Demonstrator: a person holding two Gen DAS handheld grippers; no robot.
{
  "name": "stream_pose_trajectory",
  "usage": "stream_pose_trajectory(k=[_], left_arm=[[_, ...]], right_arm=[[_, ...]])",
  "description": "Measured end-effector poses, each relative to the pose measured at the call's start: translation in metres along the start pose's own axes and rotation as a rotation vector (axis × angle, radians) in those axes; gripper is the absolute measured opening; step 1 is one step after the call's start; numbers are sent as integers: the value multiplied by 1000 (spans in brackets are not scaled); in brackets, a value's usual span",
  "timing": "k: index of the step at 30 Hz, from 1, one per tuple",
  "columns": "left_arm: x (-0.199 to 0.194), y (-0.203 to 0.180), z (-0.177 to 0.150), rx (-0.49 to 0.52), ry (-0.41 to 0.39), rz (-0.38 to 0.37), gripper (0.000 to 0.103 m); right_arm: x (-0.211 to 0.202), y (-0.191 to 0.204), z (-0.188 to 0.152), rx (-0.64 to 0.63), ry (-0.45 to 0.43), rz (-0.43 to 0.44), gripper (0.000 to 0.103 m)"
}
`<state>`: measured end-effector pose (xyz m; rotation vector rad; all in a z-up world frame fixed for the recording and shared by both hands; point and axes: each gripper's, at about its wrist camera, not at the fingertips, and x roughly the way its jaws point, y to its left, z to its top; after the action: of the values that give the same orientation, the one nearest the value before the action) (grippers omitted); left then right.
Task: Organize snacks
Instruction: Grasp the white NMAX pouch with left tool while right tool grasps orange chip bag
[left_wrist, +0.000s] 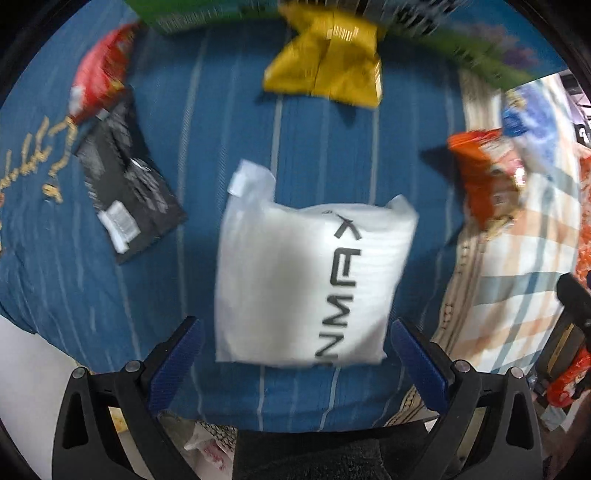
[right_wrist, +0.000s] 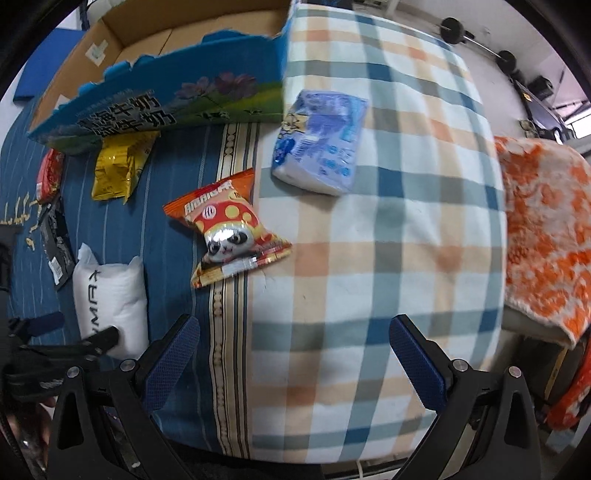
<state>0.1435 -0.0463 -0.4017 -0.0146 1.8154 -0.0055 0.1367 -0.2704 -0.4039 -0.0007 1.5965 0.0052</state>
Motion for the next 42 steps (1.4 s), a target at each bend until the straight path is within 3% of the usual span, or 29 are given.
stream_pose_trajectory(k=[4,7,13,17,20,25,30,33,39,42], left_arm=[[28,-1,9,-17,47,-10,103],[32,1,13,-34,34,-11,102],[23,-4,18,-16,-17,-1,90],[13,-3,25,-35,-49,5,86],[5,-2,29,-43,-65,9,83],[-9,-6,29,-37,-74,18,88],[16,6,25,-104,-48,-37,101],[24,10,24,-125,-50,-53,103],[43,9,29,-106,-65,-42,103],[53,7,28,-97,-65,-3,90]], right_arm=[[14,9,20,-35,12,6,103],[23,13,33,-45,16,9,103],[43,25,62,-63,52,19,101],[54,27,74,-40,98,63,88],[61,29,75,-29,148,70,60],[64,28,60,6,181,62,56],[66,25,39,16,212,80,56],[69,20,40,36,210,90,56],[85,27,42,43,215,78,56],[87,30,41,42,215,77,54]])
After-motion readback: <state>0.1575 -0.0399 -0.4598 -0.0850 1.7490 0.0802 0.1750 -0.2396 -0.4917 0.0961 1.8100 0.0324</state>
